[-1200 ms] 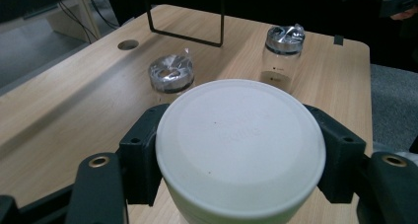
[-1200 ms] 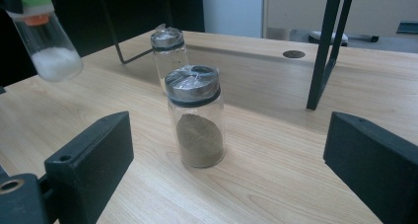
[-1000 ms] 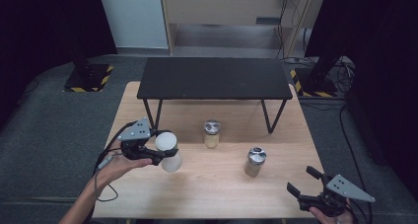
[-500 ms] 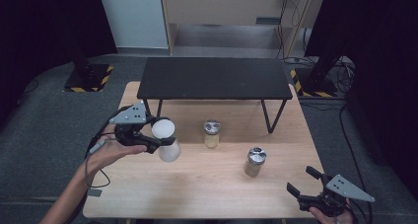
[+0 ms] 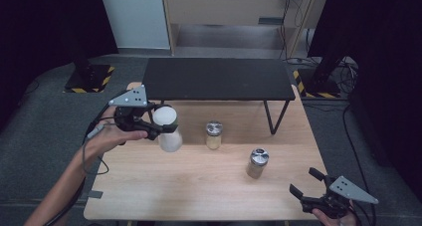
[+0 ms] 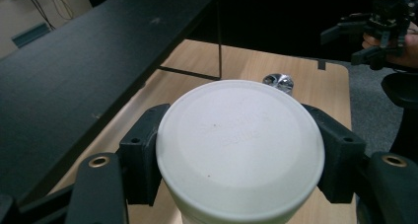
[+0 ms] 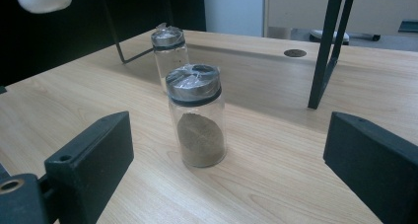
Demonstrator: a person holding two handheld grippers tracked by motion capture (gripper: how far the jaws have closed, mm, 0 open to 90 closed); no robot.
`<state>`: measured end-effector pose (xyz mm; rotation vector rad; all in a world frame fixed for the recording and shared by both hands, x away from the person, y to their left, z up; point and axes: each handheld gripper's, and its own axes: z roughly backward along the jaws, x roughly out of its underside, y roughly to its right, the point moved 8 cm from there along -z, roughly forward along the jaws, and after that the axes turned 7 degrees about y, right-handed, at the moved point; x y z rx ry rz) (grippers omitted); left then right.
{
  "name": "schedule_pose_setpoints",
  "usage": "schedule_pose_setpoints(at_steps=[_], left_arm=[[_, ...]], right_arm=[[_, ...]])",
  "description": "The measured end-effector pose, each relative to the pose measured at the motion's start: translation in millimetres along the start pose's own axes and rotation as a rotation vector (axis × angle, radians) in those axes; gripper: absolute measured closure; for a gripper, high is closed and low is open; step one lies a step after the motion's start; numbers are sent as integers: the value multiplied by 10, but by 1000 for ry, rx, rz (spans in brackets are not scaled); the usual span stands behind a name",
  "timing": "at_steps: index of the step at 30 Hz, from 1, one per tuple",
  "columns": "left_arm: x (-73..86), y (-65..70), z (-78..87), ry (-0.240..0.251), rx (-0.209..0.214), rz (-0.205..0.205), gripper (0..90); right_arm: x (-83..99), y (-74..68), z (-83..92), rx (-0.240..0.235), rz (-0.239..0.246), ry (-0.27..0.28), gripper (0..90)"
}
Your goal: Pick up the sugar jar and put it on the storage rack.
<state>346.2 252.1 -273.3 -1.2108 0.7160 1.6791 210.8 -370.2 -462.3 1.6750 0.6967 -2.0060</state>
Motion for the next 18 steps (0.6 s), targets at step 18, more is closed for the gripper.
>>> schedule_pose_setpoints(at_steps=[18], left_arm=[[-525,-269,0,-9,-99,11,319]], right_arm=[[1,3,1,0,-4,-1,55]])
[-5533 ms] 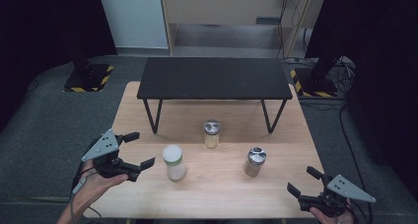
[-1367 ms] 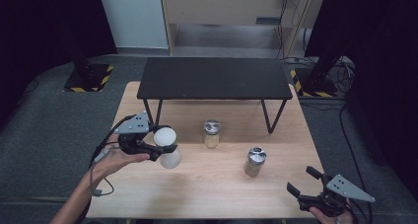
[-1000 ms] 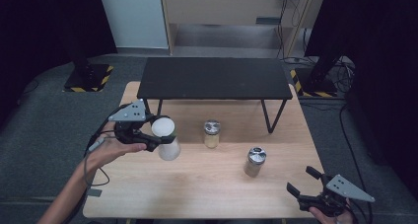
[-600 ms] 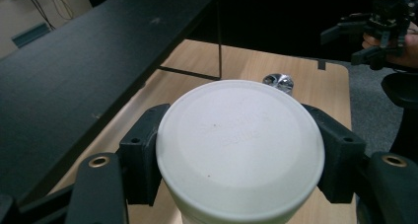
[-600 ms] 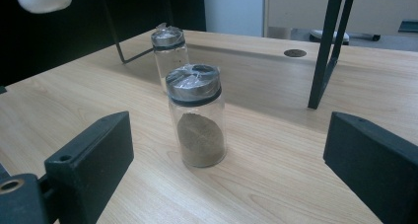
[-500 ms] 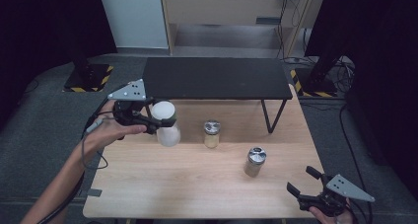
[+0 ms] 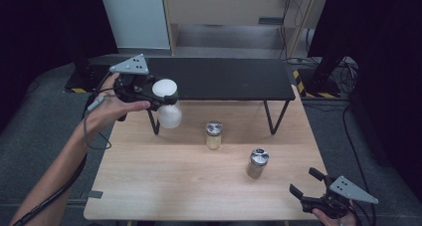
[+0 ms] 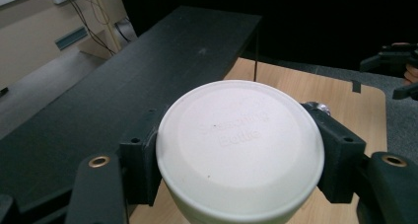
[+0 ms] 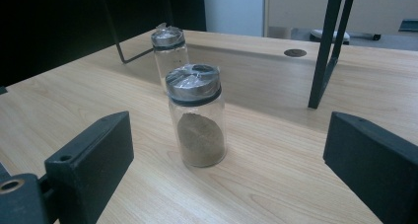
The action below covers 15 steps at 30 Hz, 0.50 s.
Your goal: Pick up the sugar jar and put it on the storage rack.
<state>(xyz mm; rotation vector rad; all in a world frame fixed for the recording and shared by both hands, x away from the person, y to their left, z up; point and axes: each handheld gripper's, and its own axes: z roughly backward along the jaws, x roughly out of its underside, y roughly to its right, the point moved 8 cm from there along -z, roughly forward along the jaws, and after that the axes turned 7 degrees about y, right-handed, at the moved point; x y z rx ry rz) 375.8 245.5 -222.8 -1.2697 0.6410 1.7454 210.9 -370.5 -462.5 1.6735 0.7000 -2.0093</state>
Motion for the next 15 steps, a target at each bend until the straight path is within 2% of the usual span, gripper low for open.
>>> schedule_pose_setpoints(at_steps=[6,15], left_arm=[[-116,-64,-18,3,-14,15,318],[-246,-168,-59,13,-61,51,319]], right_arm=[[3,6,0,-1,-2,0,55],[3,4,0,-2,-3,2,55]])
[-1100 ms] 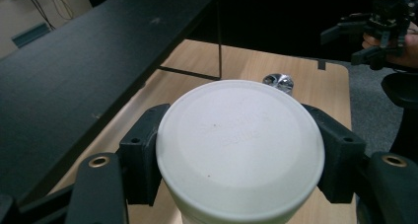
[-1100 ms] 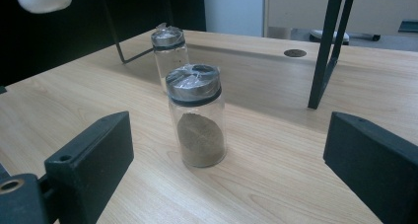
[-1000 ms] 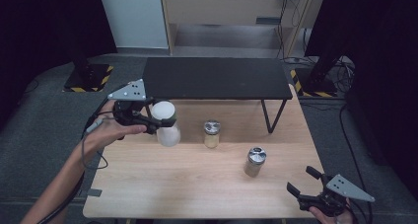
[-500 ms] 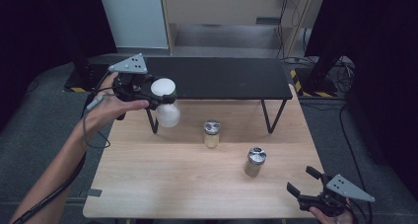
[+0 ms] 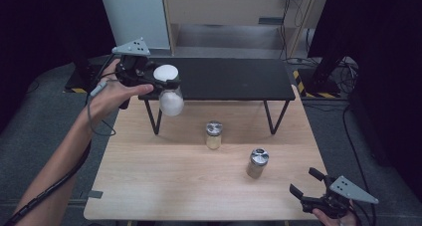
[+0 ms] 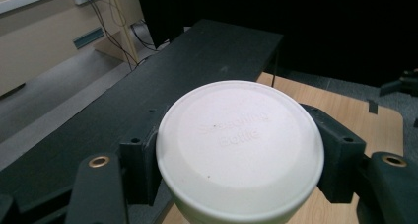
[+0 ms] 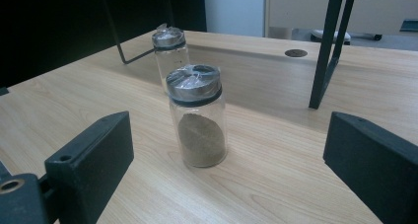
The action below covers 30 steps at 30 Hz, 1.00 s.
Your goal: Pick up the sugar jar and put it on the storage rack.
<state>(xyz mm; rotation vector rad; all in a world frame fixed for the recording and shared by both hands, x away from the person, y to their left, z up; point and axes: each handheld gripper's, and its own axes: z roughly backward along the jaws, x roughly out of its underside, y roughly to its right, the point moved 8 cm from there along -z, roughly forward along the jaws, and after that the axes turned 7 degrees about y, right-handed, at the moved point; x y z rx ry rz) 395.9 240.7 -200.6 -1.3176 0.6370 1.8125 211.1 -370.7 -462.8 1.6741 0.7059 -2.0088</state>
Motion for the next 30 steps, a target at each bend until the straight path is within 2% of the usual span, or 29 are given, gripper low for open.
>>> schedule_pose_setpoints(at_steps=[14,18,30], left_arm=[[-158,-91,-146,12,-91,20,319],[-185,-129,-188,18,-114,38,319],[-239,-306,-332,16,-203,66,319]], right_arm=[[3,5,6,-1,-3,2,55],[6,7,3,-1,-6,2,55],[6,11,5,-3,-5,2,55]])
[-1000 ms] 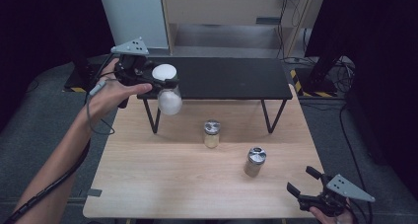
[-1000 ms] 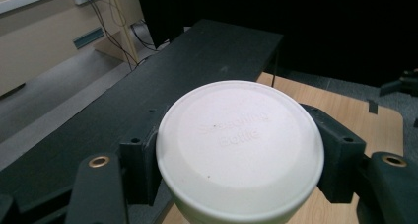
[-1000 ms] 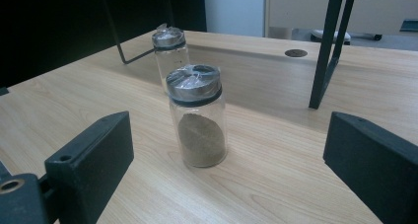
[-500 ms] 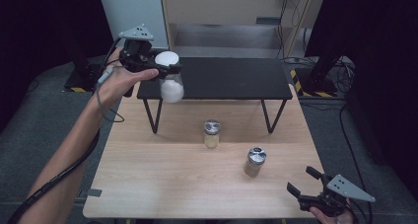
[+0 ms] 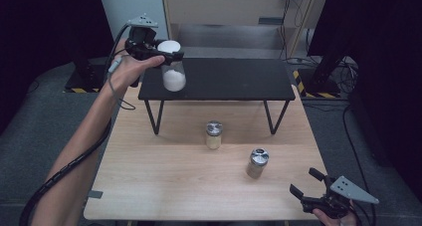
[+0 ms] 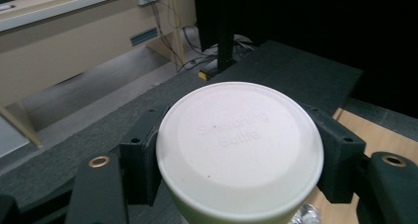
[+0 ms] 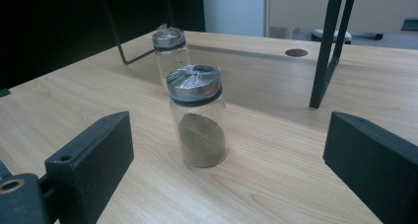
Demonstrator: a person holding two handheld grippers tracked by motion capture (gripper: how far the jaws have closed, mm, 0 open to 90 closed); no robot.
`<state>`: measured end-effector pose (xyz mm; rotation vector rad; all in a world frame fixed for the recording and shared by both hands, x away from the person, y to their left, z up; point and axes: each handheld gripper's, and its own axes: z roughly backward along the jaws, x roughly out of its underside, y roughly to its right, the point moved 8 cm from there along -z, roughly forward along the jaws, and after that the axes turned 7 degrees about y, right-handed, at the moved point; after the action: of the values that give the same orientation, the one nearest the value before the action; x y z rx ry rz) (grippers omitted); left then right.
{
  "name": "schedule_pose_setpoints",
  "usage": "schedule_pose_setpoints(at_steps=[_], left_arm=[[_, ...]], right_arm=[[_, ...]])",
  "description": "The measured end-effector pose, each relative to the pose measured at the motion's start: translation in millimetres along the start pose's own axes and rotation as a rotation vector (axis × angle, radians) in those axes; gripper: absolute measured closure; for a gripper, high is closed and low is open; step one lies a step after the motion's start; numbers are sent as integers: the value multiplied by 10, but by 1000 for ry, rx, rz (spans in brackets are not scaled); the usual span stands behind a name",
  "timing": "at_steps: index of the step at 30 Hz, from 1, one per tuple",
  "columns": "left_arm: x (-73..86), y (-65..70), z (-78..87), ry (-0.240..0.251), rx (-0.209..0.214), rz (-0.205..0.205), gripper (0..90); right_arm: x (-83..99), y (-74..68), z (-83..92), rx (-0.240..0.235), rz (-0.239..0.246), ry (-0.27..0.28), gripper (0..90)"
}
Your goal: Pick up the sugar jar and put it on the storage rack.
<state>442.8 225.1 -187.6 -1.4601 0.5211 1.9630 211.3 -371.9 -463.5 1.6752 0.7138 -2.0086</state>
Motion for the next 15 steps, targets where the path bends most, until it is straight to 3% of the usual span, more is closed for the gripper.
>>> schedule_pose_setpoints(at_steps=[15], left_arm=[[46,-189,-291,-17,-107,45,319]], right_arm=[[0,-3,4,0,-2,-1,56]])
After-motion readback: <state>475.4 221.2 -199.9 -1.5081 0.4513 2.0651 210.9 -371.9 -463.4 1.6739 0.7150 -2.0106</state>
